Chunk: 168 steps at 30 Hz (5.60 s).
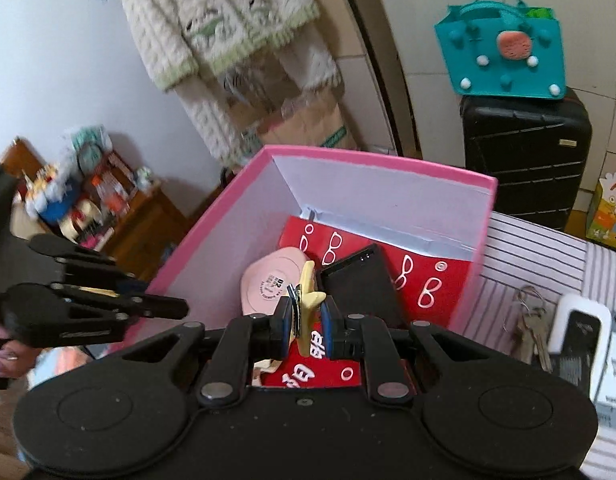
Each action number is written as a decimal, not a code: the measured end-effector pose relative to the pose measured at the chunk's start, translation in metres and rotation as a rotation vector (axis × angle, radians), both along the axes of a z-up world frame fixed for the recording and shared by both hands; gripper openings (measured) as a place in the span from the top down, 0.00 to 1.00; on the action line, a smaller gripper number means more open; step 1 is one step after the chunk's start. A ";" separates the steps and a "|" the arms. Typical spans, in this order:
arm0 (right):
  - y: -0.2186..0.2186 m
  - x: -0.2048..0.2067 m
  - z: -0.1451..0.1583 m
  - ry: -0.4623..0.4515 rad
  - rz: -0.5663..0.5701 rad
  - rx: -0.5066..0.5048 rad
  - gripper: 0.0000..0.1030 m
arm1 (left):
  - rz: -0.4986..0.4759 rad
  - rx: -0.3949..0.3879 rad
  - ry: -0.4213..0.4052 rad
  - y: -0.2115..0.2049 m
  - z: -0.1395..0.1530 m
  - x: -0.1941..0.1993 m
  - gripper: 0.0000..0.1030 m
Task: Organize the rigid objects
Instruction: 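Carry the yellow starfish toy into the pink box and open the right gripper, then return the right gripper to the bed and grasp the purple starfish, then carry the purple starfish into the pink box and open the right gripper, then return the right gripper to the bed and grasp the grey device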
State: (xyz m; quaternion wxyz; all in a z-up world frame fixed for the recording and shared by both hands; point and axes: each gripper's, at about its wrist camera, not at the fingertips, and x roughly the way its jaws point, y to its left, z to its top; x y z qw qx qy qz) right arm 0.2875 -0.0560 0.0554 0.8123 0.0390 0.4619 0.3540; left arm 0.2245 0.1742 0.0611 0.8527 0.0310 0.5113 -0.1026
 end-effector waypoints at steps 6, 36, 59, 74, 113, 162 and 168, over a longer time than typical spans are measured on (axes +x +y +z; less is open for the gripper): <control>0.025 0.017 -0.016 0.019 0.040 -0.066 0.81 | -0.001 -0.012 0.001 0.003 0.000 0.000 0.90; -0.115 -0.068 0.046 -0.180 -0.211 0.007 0.58 | 0.032 -0.013 -0.010 0.002 0.001 -0.002 0.90; -0.185 -0.108 -0.077 -0.112 -0.426 -0.104 0.47 | 0.072 0.036 -0.005 -0.009 0.001 -0.002 0.90; -0.167 -0.108 -0.090 -0.263 -0.361 -0.248 0.32 | 0.079 0.023 0.000 -0.007 0.001 -0.002 0.90; -0.182 -0.111 -0.013 -0.245 -0.371 -0.006 0.63 | 0.076 -0.004 0.005 0.000 0.001 -0.004 0.90; -0.064 -0.080 0.046 -0.313 -0.074 -0.124 0.40 | 0.036 -0.063 -0.009 0.009 -0.003 -0.006 0.89; -0.118 -0.091 0.045 -0.358 -0.202 -0.128 0.39 | 0.049 -0.067 -0.011 0.008 -0.004 -0.006 0.89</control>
